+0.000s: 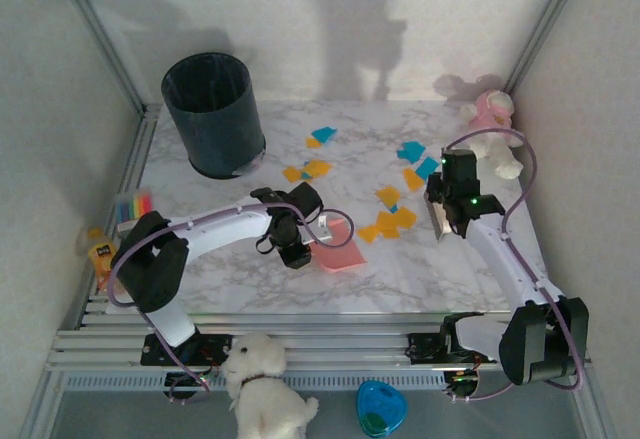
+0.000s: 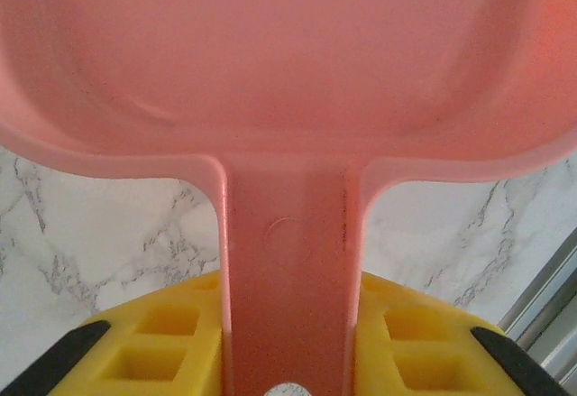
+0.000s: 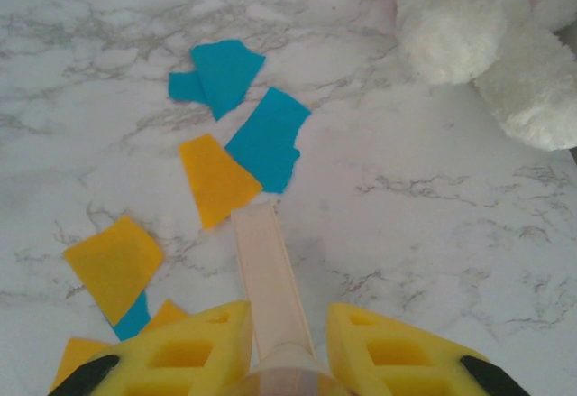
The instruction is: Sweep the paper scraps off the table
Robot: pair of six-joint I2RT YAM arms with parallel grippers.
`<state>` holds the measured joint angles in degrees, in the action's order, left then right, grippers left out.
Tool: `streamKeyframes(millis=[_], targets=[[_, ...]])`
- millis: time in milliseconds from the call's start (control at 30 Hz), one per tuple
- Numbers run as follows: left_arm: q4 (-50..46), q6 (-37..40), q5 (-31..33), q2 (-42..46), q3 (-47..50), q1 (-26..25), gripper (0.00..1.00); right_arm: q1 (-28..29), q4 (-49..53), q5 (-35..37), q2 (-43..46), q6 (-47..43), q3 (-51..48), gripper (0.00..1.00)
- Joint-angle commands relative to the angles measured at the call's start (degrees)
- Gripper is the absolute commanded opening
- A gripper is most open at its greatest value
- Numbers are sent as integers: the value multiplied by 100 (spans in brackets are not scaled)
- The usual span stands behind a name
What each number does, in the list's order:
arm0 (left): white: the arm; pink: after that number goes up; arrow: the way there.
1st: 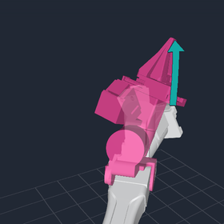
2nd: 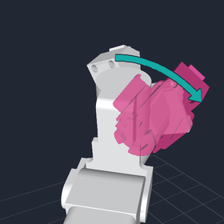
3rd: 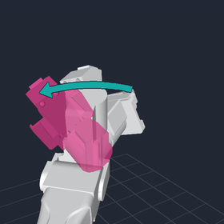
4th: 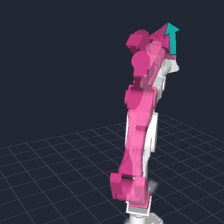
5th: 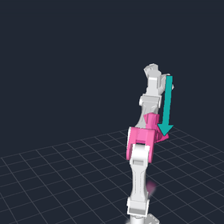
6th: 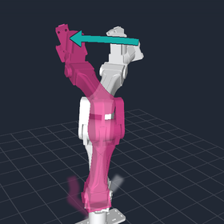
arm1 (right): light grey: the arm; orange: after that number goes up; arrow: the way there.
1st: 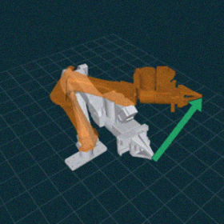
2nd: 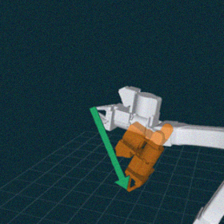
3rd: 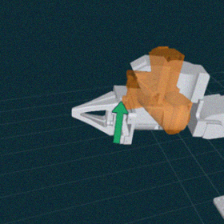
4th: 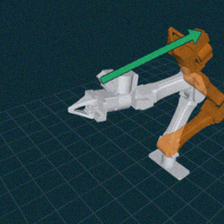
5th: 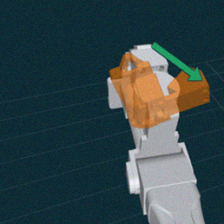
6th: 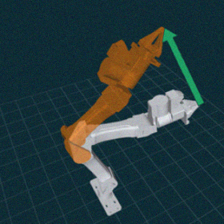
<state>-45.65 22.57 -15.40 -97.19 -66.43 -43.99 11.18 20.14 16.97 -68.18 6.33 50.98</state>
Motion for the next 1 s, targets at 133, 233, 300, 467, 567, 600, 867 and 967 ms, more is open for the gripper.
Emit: streamKeyframes(millis=[133,233,300,467,567,600,867,967], targets=[[-260,116,99,-192,-304,-74,0,307,-276,200,-230,-126,-73,0],[-304,126,97,-255,-332,-75,0,468,-251,208,-308,-106,-87,0],[-331,108,123,-311,-343,-75,0,610,-244,208,-348,-101,-114,0],[-357,65,189,-395,-373,-75,0,912,-226,195,-417,2,-172,0],[-366,26,247,-433,-393,-75,0,1135,-230,200,-432,95,-211,0],[-372,12,256,-449,-404,-75,0,1204,-230,182,-440,142,-214,0],[-423,-92,281,-569,-470,-75,0,1740,-169,144,-507,511,-258,0],[-442,-112,283,-599,-509,-79,0,1911,-164,106,-526,632,-223,0]])
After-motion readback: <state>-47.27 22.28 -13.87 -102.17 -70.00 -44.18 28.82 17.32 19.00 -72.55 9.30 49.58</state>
